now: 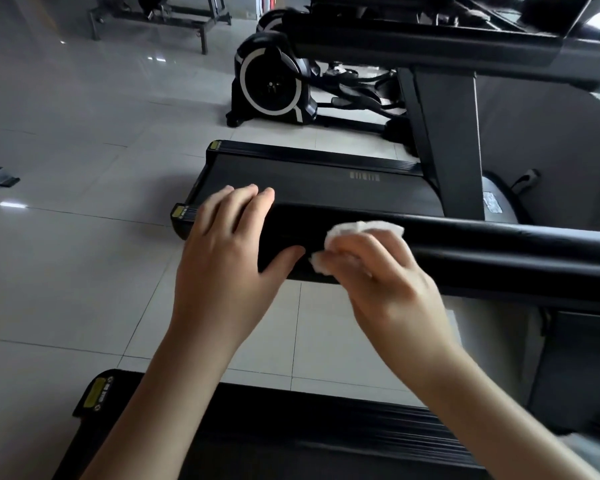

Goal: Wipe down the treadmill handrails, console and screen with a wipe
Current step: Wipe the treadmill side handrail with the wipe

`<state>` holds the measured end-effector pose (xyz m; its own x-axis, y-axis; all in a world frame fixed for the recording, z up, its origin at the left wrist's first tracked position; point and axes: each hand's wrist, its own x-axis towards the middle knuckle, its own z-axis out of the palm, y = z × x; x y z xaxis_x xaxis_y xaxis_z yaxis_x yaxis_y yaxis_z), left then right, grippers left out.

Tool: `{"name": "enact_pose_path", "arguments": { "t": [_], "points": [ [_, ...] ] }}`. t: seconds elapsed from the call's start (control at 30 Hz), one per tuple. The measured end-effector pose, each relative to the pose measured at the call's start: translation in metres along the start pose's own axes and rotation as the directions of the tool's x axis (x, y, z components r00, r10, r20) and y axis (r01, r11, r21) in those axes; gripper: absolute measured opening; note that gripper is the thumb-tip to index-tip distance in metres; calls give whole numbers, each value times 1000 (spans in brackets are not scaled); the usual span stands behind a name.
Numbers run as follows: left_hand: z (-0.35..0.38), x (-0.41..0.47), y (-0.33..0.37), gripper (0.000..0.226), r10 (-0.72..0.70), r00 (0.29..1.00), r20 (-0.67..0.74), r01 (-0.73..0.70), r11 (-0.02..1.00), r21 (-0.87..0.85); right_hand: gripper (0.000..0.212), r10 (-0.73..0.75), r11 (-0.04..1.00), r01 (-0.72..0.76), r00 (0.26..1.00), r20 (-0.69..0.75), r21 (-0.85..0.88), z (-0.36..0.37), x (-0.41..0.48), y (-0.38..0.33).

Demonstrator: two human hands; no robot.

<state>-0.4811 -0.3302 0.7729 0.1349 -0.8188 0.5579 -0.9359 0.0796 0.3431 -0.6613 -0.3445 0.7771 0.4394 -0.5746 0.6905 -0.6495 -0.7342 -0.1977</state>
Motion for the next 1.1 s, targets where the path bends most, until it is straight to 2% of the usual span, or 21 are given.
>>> {"name": "enact_pose_path", "arguments": {
  "t": [0.07, 0.17, 0.23, 0.27, 0.33, 0.37, 0.43, 0.53, 0.63, 0.7, 0.83, 0.97, 1.1],
  "points": [
    [0, 0, 0, 67, 6, 1000, -3, -6, 1000, -9, 31, 80, 991, -79, 997, -12, 106, -6, -12, 9],
    [0, 1, -2, 67, 12, 1000, -11, -12, 1000, -10, 20, 177, 962, -163, 983, -47, 220, -3, -16, 11],
    [0, 0, -2, 66, 19, 1000, -12, -19, 1000, -4, 15, 171, 952, -153, 984, -46, 267, 7, -17, 5],
    [0, 0, -3, 66, 23, 1000, -11, -23, 1000, -6, 15, 115, 966, -102, 992, -41, 236, 11, -19, 5],
    [-1, 0, -4, 66, 31, 1000, -4, -31, 999, -26, 15, -93, 995, 94, 994, -49, 26, 11, -24, 13],
    [-2, 1, -6, 65, 39, 999, 0, -39, 998, -40, 13, -194, 979, 189, 979, -61, -76, 7, -25, 20],
    [-3, 2, -9, 64, 58, 998, 7, -58, 996, -62, 8, -308, 939, 282, 945, -113, -198, 2, -24, 29],
    [-4, 3, -11, 64, 65, 998, 7, -65, 995, -77, 3, -353, 927, 323, 923, -152, -192, 15, -21, 26],
    [-5, 3, -10, 65, 56, 998, 9, -55, 996, -74, 3, -432, 885, 415, 901, -40, -210, 28, -26, 24],
    [-6, 3, -10, 64, 61, 998, 11, -60, 995, -75, 3, -417, 894, 405, 908, -27, -194, 22, -28, 29],
    [-7, 4, -10, 65, 58, 998, 16, -56, 994, -92, 6, -311, 948, 301, 946, -96, -106, 22, -25, 26],
    [-10, 5, -13, 65, 61, 997, 41, -55, 989, -134, 8, -421, 897, 415, 907, -8, -155, 40, -27, 20],
    [-14, 7, -20, 60, 63, 995, 81, -47, 982, -183, 16, -271, 962, 263, 954, -132, -77, 23, -14, 14]
  ]
}}
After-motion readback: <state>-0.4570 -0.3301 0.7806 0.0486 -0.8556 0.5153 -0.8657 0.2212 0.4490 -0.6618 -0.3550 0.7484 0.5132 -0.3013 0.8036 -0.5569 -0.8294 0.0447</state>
